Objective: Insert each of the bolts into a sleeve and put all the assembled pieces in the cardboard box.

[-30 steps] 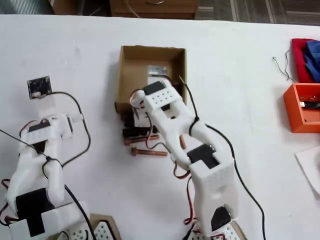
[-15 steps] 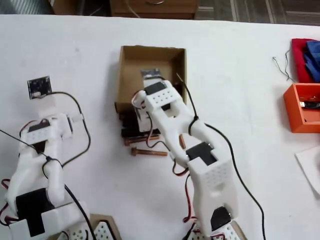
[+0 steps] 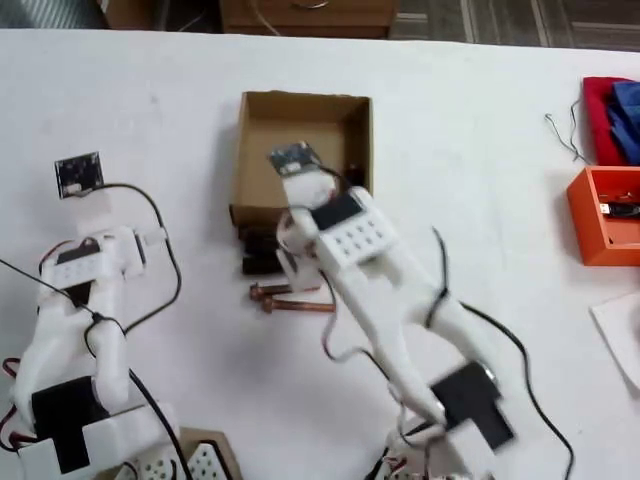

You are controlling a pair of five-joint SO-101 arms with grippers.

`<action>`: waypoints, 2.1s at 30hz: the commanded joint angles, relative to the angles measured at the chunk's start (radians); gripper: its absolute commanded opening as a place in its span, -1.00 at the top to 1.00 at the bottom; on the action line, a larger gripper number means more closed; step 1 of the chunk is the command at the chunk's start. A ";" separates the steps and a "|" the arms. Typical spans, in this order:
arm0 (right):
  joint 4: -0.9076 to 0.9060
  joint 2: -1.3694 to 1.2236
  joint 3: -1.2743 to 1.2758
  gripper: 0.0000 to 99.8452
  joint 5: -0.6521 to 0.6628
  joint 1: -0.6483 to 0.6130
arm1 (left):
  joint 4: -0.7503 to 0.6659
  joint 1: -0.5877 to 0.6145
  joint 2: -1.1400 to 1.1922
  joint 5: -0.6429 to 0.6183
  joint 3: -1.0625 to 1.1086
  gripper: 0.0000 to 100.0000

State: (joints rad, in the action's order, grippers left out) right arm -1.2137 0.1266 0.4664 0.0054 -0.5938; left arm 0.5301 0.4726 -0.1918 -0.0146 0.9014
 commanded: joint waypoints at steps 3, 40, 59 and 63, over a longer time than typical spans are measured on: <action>0.090 0.189 0.284 0.95 0.189 0.056 | -0.014 -0.005 -0.005 -0.006 -0.031 0.92; 0.188 0.217 0.494 0.75 0.608 0.085 | -0.014 -0.006 -0.005 -0.006 -0.038 0.92; 0.209 0.015 0.436 0.75 0.462 0.097 | -0.015 -0.006 -0.005 -0.006 -0.039 0.92; 0.206 -0.001 0.428 0.83 0.460 0.093 | -0.015 -0.006 -0.005 -0.006 -0.039 0.92</action>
State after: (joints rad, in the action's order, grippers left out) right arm -1.0050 0.1527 0.9053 0.4764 -0.5048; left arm 0.5301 0.4726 -0.1918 -0.0146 0.9014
